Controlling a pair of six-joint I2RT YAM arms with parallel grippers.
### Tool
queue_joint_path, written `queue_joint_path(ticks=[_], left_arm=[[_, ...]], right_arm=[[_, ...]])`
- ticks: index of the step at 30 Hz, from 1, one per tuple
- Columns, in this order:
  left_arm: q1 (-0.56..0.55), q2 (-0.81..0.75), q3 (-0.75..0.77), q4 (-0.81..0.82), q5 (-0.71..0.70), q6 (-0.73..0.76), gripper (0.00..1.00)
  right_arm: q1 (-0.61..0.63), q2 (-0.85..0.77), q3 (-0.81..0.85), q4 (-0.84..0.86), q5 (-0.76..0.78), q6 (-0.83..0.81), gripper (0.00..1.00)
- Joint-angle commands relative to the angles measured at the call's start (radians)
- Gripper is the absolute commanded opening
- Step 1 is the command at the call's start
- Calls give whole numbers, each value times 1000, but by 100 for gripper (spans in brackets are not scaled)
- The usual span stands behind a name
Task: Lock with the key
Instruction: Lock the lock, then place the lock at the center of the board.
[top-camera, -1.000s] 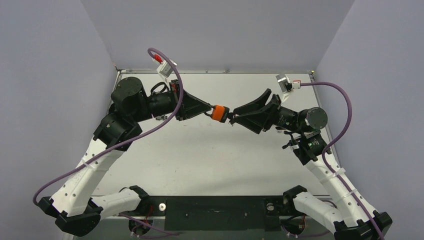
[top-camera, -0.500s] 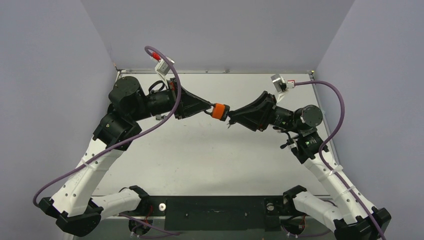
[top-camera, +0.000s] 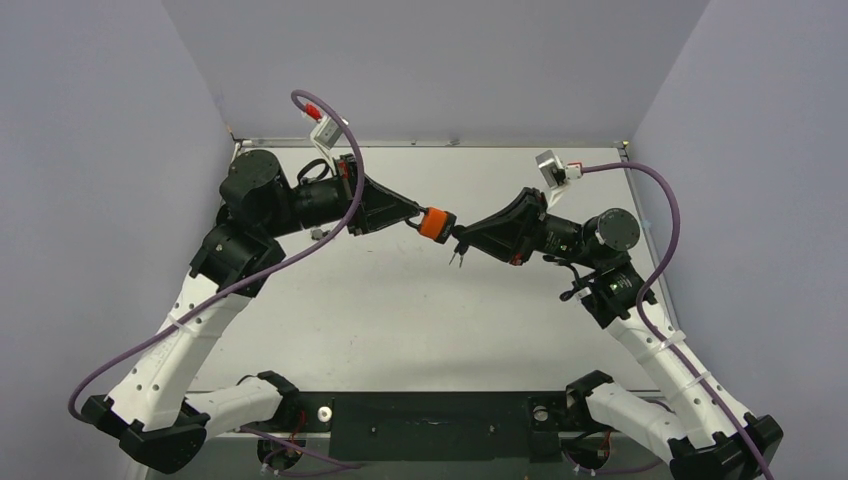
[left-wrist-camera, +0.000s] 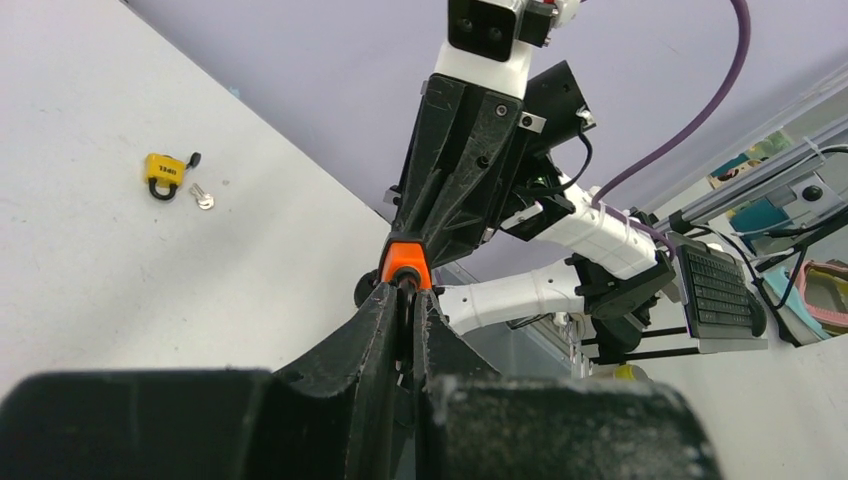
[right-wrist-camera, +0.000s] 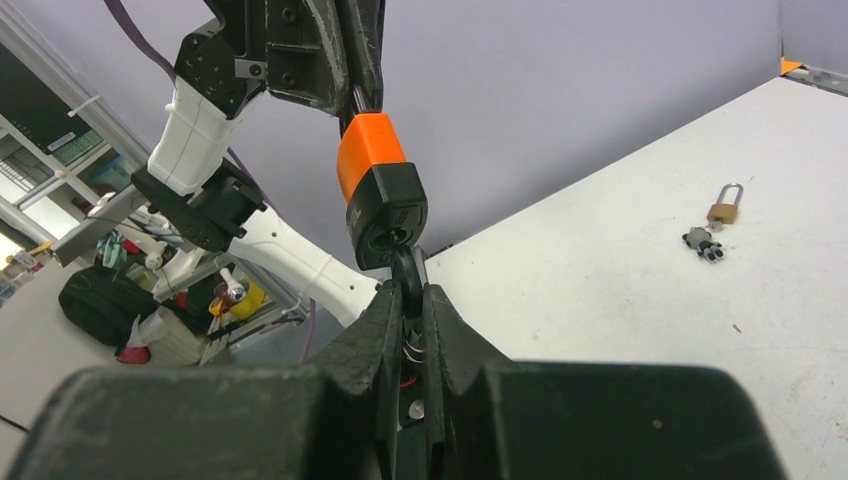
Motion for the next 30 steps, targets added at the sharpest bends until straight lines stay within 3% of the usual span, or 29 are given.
queue_joint_path(ticks=[1,5,12,16,21,30], left_arm=[[83,-13,8,142,39,-19,0],[179,-14,-36,232,112,-67,0],[230,10,-124,363,137,-131,0],[229,83,-216,380,65,-120,0],[200,231,-325,468,0,-120,0],[140,599,-239,561,-25,-119,0]], right_arm=[[-30,-32,-15,-19,4,-55,0],[-64,-62,-63,-37,-1,-62,0],[-156,-78,-137,-93,17,-90,0],[-181,-34,-117,-305,240,-187,0],[-177,96,-80,-421,545,-188,0],[-88,383,36,-470,820,-210,0]])
